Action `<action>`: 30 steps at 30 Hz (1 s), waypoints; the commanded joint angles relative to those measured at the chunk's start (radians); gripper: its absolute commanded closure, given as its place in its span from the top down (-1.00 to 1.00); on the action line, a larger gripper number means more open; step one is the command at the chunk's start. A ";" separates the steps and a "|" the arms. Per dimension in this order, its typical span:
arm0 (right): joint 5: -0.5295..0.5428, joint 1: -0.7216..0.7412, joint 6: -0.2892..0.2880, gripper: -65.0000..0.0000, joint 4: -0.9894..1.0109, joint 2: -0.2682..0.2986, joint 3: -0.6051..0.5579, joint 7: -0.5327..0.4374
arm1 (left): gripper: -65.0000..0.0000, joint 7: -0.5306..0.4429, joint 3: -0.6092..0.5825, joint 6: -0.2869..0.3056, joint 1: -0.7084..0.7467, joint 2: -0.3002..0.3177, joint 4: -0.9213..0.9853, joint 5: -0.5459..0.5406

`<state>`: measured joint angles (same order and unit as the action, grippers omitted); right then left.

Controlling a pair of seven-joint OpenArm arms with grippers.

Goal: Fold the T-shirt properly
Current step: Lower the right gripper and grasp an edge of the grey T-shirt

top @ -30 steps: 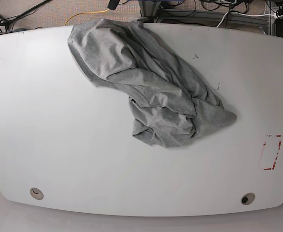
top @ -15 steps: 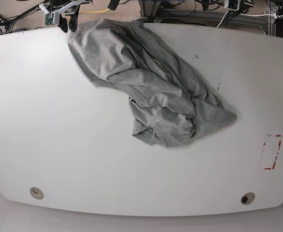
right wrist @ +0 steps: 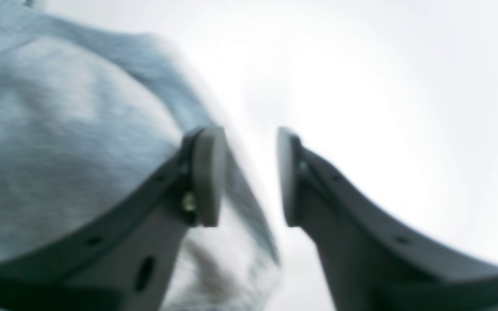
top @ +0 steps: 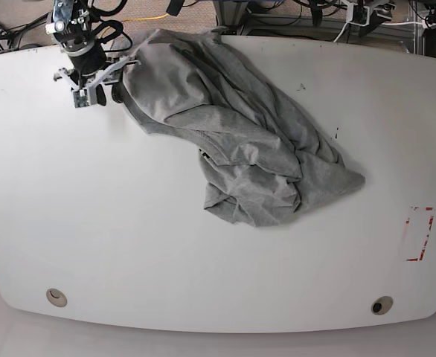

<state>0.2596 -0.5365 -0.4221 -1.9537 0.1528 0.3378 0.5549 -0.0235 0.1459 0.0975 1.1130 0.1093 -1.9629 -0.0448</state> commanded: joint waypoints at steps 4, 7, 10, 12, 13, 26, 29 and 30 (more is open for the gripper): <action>0.011 0.106 -0.149 0.00 -0.020 -0.005 0.053 0.133 | 0.73 -0.020 0.004 -0.003 0.005 0.002 -0.014 -0.002; 0.011 0.166 -0.217 0.01 -0.020 -0.015 0.057 0.196 | 0.73 -0.017 0.004 -0.003 -0.023 0.002 -0.013 0.000; 0.011 0.234 -0.234 0.01 -0.016 -0.012 0.057 0.259 | 0.72 -0.016 0.004 -0.003 -0.060 0.003 -0.013 0.003; 0.011 0.261 -0.240 0.01 -0.014 -0.011 0.057 0.304 | 0.72 0.006 0.004 0.000 -0.075 0.003 -0.014 0.004; 0.011 0.269 -0.242 0.02 -0.014 -0.011 0.057 0.324 | 0.71 0.020 0.004 0.000 -0.080 0.003 -0.014 0.004; 0.011 0.335 -0.276 0.02 0.063 -0.017 0.050 0.423 | 0.71 0.043 0.004 0.000 -0.187 0.008 -0.013 0.006; 0.011 0.355 -0.276 0.02 0.113 -0.015 0.050 0.423 | 0.71 0.043 0.004 0.000 -0.222 0.010 -0.013 0.006; 0.011 0.356 -0.276 0.02 0.130 -0.015 0.048 0.423 | 0.71 0.043 0.004 0.001 -0.238 0.010 -0.011 0.006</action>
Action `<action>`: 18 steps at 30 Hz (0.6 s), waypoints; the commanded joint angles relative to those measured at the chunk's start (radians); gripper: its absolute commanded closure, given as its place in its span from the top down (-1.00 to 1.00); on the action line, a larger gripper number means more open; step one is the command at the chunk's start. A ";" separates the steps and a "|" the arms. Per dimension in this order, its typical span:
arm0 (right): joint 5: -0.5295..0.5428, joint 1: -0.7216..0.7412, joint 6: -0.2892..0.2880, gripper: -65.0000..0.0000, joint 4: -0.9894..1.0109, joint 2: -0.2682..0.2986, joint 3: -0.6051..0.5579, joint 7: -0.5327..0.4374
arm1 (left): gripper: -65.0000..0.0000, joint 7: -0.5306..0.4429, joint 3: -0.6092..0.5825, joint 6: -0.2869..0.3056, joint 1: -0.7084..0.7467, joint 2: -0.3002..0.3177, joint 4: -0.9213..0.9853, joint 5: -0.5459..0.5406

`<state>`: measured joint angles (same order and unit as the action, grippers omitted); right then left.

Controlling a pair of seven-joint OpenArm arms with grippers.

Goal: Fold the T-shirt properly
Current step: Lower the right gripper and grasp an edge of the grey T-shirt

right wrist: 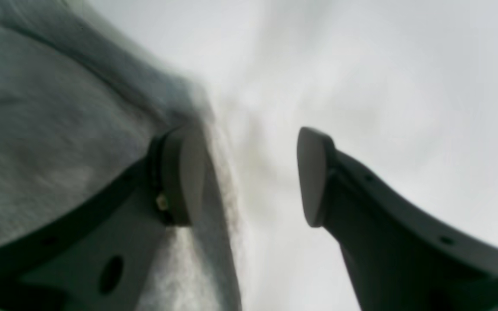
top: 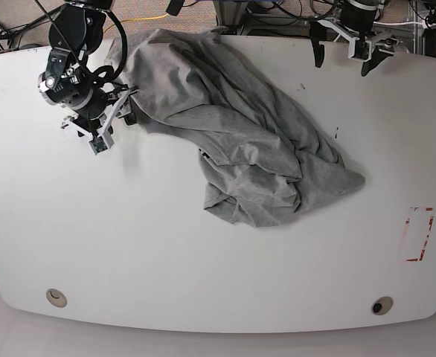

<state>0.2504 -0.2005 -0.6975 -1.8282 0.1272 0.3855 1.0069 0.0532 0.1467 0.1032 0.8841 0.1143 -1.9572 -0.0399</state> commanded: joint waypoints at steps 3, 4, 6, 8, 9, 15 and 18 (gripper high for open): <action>0.020 0.022 -0.001 0.01 0.035 0.010 0.000 -0.029 | 0.71 -0.034 0.003 -0.004 -0.026 0.005 -0.017 0.001; 0.020 0.022 -0.001 0.01 0.040 0.010 0.000 -0.029 | 0.71 -0.034 0.003 -0.004 -0.029 0.005 -0.017 0.001; 0.020 0.022 -0.001 0.01 0.051 0.010 0.000 -0.029 | 0.71 -0.034 0.003 -0.004 -0.030 0.005 -0.017 0.001; 0.020 0.022 -0.001 0.01 0.054 0.009 0.000 -0.029 | 0.71 -0.034 0.003 -0.004 -0.036 0.005 -0.017 0.001; 0.020 0.022 -0.001 0.01 0.054 0.009 0.000 -0.029 | 0.71 -0.034 0.003 -0.004 -0.044 0.005 -0.017 0.001; 0.020 0.017 -0.001 0.01 0.055 0.004 -0.049 -0.029 | 0.71 -0.033 0.003 -0.004 -0.058 0.005 -0.017 0.002; 0.020 0.016 -0.001 0.01 0.046 0.005 -0.079 -0.024 | 0.71 -0.033 0.003 -0.004 -0.067 0.005 -0.015 0.002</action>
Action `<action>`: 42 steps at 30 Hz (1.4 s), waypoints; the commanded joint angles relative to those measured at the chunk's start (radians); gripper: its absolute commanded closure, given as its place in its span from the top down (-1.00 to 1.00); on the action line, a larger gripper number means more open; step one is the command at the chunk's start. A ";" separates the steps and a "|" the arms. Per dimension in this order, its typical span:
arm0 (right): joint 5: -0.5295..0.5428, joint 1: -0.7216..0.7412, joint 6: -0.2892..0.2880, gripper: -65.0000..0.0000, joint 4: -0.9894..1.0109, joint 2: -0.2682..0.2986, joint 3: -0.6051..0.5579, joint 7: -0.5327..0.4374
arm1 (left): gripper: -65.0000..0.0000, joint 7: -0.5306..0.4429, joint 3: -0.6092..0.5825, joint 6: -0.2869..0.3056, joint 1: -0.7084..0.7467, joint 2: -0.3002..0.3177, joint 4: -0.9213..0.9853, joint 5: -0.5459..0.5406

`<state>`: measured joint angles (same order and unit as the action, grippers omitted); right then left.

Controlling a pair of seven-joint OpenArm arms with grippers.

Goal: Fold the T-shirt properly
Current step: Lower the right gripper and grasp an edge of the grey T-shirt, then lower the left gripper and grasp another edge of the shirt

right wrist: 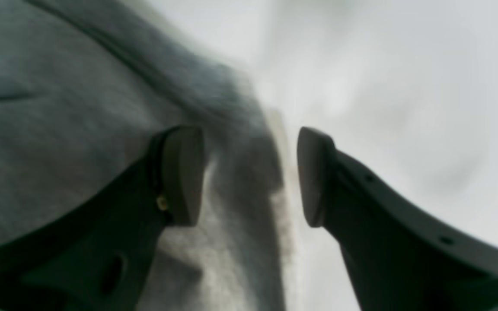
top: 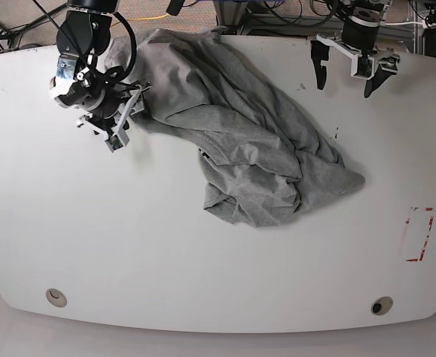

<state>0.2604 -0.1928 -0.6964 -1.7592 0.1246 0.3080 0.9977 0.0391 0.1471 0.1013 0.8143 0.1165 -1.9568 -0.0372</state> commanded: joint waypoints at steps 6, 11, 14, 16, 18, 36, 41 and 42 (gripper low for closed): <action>0.007 0.013 -0.002 0.01 0.008 0.007 -0.026 -0.020 | 0.71 -0.018 0.003 -0.002 -0.008 0.002 -0.003 0.000; 0.006 0.046 -0.002 0.00 0.072 0.011 -0.028 -0.021 | 0.71 -0.018 0.003 -0.002 -0.008 0.002 -0.003 0.000; 0.003 0.051 -0.002 -0.15 0.084 0.011 -0.026 -0.029 | 0.71 -0.018 0.003 -0.002 -0.008 0.002 -0.003 0.000; 0.003 0.048 -0.002 -0.35 0.083 0.011 -0.026 -0.040 | 0.72 -0.008 0.003 -0.004 -0.008 0.002 -0.006 -0.007; 0.004 0.048 -0.002 -0.58 0.081 0.011 -0.026 -0.040 | 0.72 0.061 0.003 -0.005 -0.017 -0.001 -0.013 -0.010; 0.000 0.013 -0.002 -1.00 -0.166 0.036 -0.019 -0.035 | 0.71 0.562 0.069 -0.005 -0.356 0.002 -0.025 -0.303; 0.004 0.017 -0.002 -1.00 -0.196 0.050 0.079 -0.035 | 0.71 0.606 0.101 -0.002 -0.416 -0.002 -0.023 -0.301; 0.006 0.019 -0.002 -1.00 -0.198 0.050 0.110 -0.033 | 0.71 0.612 0.101 -0.002 -0.424 0.001 -0.023 -0.301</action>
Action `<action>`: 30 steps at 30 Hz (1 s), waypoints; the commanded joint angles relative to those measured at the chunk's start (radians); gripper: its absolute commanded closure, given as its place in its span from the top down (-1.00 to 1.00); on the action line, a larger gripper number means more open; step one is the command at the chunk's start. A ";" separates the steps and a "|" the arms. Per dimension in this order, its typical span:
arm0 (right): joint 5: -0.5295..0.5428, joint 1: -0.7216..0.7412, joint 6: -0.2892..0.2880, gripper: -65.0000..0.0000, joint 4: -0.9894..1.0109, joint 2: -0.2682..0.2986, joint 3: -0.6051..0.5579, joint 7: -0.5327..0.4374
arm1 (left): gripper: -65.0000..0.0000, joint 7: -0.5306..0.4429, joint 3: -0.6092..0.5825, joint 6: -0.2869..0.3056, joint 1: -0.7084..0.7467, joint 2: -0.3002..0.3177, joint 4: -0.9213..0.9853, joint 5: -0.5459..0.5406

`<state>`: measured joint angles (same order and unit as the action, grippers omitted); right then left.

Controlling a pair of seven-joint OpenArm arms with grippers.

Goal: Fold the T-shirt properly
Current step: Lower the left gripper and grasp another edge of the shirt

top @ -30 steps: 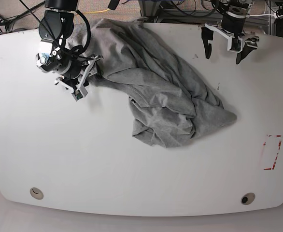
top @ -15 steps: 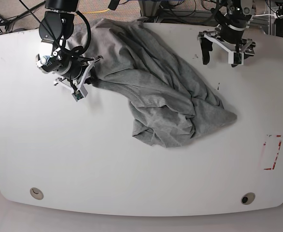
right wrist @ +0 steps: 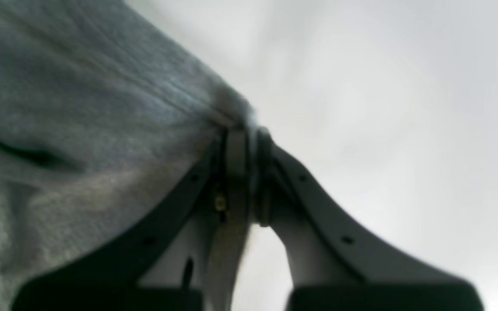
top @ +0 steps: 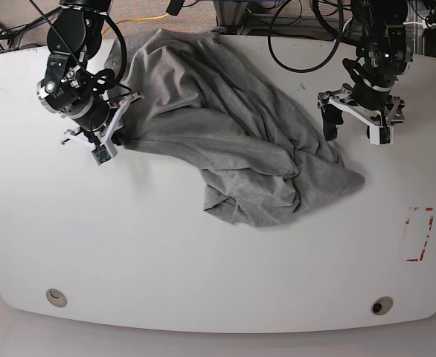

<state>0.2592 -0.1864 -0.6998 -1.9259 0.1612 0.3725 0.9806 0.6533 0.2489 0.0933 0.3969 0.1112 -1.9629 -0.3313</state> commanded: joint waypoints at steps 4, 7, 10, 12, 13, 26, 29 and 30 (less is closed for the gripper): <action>0.010 0.038 0.002 -1.00 -0.031 0.016 0.141 -0.016 | 0.71 0.021 -0.004 0.009 -0.046 0.011 -0.017 -0.007; 0.010 0.061 0.002 -1.00 -0.031 0.016 0.201 -0.016 | 0.71 0.052 -0.010 0.009 -0.072 0.028 -0.011 -0.010; 0.010 0.089 0.002 -1.00 -0.033 0.018 0.274 -0.016 | 0.71 0.064 -0.056 0.038 -0.094 0.038 0.015 -0.009; 0.010 0.104 0.002 -1.00 -0.033 0.018 0.331 -0.016 | 0.71 0.066 -0.069 0.053 -0.095 0.037 0.033 -0.007; 0.010 0.115 0.002 -1.00 -0.033 0.018 0.359 -0.016 | 0.71 0.064 -0.070 0.059 -0.095 0.034 0.052 -0.007; 0.001 0.140 0.002 -1.00 -0.030 0.018 0.375 -0.016 | 0.71 0.030 -0.081 0.079 -0.181 0.035 0.274 -0.007; 0.001 0.140 0.002 -1.00 -0.030 0.016 0.372 -0.016 | 0.71 -0.016 -0.079 0.079 -0.181 0.040 0.274 -0.007; 0.001 0.140 0.002 -1.00 -0.030 0.016 0.372 -0.016 | 0.71 -0.019 -0.079 0.079 -0.180 0.040 0.274 -0.007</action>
<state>0.2409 -0.0605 -0.6994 -1.9362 0.1638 0.7460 0.9916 0.6682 0.1646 0.1696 0.2276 0.1398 -1.6733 -0.3309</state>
